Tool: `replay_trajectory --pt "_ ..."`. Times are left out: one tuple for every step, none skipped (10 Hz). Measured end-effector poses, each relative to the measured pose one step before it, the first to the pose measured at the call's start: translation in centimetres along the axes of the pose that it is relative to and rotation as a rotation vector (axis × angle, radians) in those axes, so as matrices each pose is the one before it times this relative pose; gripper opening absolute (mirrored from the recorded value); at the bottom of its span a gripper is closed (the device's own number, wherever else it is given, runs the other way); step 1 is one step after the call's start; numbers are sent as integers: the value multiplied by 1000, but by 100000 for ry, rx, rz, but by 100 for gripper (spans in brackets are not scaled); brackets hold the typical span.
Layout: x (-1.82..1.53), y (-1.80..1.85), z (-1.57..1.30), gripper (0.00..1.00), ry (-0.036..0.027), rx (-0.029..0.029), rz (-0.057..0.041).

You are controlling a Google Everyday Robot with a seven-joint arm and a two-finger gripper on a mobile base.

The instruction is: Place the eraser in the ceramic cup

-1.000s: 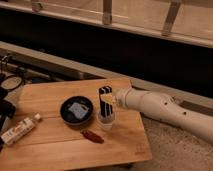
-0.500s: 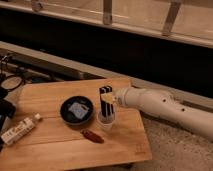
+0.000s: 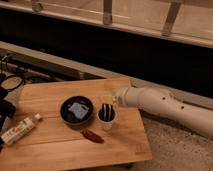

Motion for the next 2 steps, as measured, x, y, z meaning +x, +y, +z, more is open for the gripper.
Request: replay_trajectory --pt "86 -9 89 78 302 -781 341" --pt "-43 248 246 80 -138 -2185 262"
